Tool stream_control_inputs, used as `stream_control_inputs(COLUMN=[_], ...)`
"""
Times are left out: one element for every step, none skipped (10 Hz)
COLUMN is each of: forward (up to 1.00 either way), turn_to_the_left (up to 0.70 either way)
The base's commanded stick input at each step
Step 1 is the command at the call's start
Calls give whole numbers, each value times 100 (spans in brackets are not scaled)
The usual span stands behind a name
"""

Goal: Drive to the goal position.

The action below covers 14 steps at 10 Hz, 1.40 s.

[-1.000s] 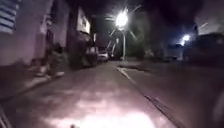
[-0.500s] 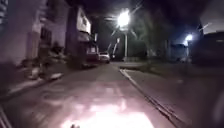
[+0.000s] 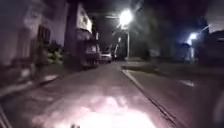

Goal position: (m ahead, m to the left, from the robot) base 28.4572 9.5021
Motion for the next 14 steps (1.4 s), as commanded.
stream_control_inputs(forward=[100, 100, 100, 100, 100, 100, 100, 100, 100, 100, 100, 100, 100, 100], turn_to_the_left=[0, -3, -19, -27, -27, -17, -4, 0, 0, 0, 0, 0, 0, 0])
